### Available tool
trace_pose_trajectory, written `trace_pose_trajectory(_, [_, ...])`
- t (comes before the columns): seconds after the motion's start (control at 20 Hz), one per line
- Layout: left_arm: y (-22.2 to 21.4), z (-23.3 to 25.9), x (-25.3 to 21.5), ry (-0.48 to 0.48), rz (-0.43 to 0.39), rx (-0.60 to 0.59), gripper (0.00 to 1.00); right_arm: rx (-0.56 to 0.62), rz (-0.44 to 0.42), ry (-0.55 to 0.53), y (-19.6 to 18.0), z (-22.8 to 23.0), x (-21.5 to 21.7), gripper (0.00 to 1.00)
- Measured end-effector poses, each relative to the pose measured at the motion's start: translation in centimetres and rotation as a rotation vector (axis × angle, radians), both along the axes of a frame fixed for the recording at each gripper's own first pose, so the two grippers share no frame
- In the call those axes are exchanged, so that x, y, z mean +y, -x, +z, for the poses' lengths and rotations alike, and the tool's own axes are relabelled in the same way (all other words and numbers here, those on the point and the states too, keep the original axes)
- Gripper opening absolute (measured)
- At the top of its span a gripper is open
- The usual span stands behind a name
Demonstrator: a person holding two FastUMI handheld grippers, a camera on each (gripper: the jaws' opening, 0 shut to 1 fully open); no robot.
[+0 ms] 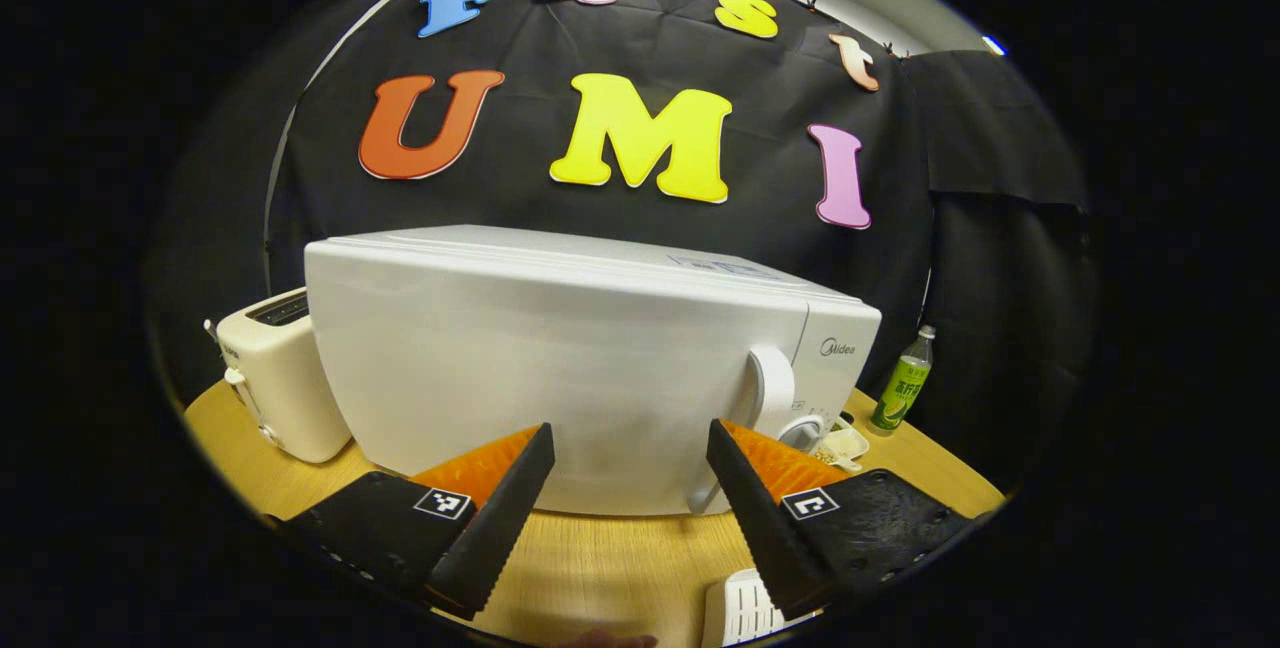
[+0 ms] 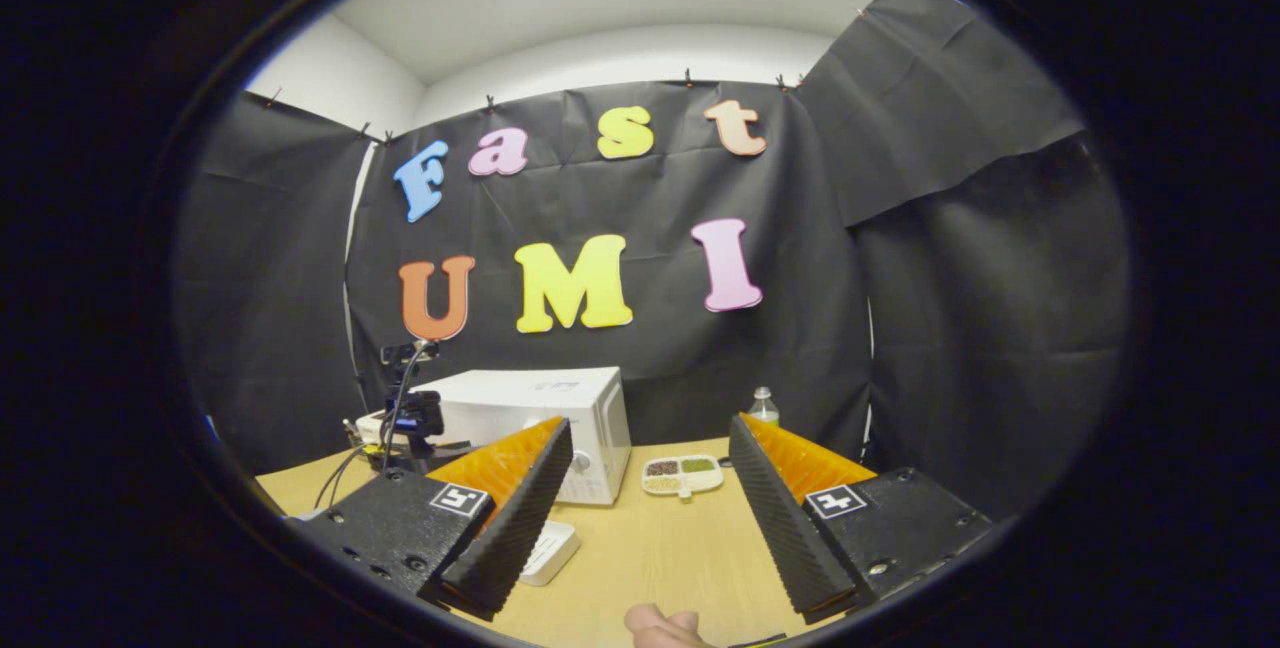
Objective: Open the microwave oven with the left hand, put the food in, and close the microwave oven.
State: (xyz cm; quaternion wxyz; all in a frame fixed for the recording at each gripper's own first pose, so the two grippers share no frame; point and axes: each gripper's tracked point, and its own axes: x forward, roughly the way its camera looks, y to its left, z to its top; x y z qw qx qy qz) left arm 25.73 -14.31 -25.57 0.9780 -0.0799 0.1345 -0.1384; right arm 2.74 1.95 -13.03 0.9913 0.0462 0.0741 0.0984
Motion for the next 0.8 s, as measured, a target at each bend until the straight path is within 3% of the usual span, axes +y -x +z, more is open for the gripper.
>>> trace_pose_trajectory(0.05, [1.0,0.6,0.3,0.003,0.004,-0.003,0.96,0.004,0.002,-0.007,0.3,0.2,0.1,1.00])
trace_pose_trajectory(0.15, [3.5,2.3,1.3,-0.018,0.025,-0.020,0.96,0.000,-0.017,-0.009,0.9,0.7,-0.3,0.96])
trace_pose_trajectory(0.3, [7.9,6.2,2.5,-0.081,0.037,-0.110,0.95,-0.006,-0.052,-0.005,2.1,1.4,-0.8,1.00])
trace_pose_trajectory(0.4, [10.6,8.8,3.6,-0.137,0.066,-0.164,0.95,-0.019,-0.046,-0.025,3.3,2.6,-0.4,0.91])
trace_pose_trajectory(0.45, [12.2,10.0,4.2,-0.160,0.093,-0.175,0.95,-0.025,-0.041,-0.030,3.8,3.1,-0.3,0.97])
trace_pose_trajectory(0.5, [13.6,11.2,4.8,-0.179,0.118,-0.187,0.95,-0.034,-0.038,-0.034,4.4,3.6,-0.3,0.97])
trace_pose_trajectory(0.8, [22.7,19.4,7.6,-0.161,0.230,-0.235,0.96,-0.094,-0.034,-0.041,8.0,7.5,-0.2,0.97])
